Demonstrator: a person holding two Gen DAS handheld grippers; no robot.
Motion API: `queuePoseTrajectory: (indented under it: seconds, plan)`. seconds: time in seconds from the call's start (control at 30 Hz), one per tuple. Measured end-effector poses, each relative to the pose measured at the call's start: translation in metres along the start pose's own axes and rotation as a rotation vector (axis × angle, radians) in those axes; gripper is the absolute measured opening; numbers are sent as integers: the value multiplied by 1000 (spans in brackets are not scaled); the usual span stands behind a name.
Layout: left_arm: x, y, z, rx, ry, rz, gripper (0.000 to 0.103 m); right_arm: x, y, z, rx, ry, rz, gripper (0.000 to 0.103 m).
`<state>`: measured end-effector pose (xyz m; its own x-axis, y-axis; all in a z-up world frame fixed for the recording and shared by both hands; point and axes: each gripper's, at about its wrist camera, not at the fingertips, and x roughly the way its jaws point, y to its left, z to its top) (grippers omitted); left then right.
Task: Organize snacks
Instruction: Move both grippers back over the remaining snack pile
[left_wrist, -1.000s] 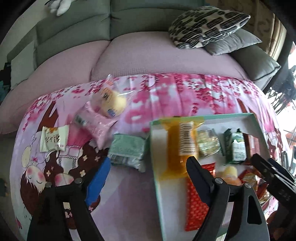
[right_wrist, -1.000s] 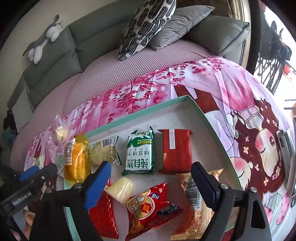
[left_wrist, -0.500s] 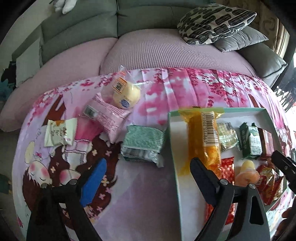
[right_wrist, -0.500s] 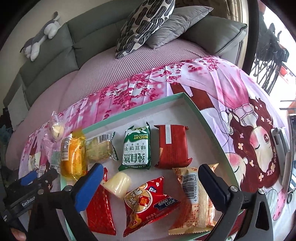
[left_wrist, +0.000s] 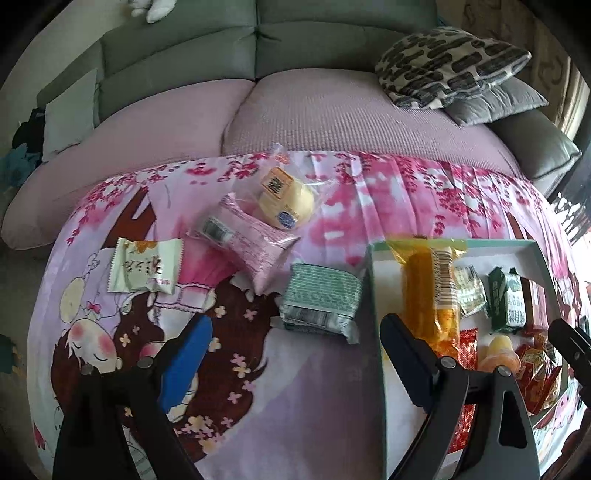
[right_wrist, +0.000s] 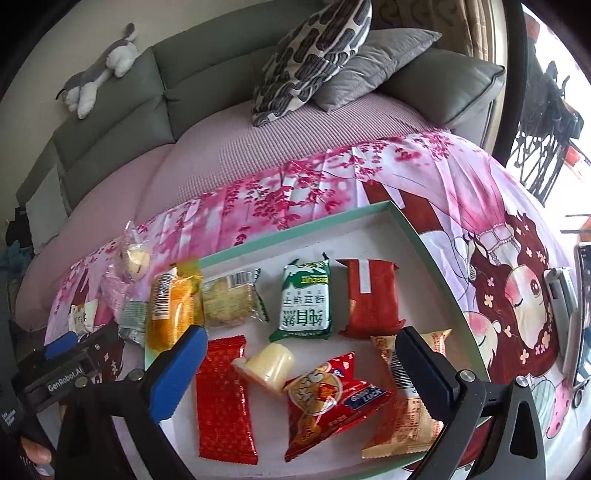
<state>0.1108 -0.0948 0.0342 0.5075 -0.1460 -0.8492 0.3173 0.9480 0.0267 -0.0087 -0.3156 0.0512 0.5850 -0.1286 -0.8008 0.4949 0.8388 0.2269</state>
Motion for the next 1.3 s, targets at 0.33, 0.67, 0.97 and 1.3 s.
queuePoseTrajectory:
  seconds: [0.33, 0.67, 0.97, 1.3]
  plan:
    - [-7, 29, 6, -69, -21, -25, 93, -8, 10, 0, 40, -40, 73, 103]
    - [-6, 68, 11, -159, -28, -5, 93, -9, 15, 1, 42, -58, 51, 101]
    - [2, 105, 17, -231, -21, 22, 93, -9, 41, 9, -5, -64, 61, 95]
    - [7, 157, 39, -260, -23, 60, 93, 1, 113, 32, -150, -54, 151, 95]
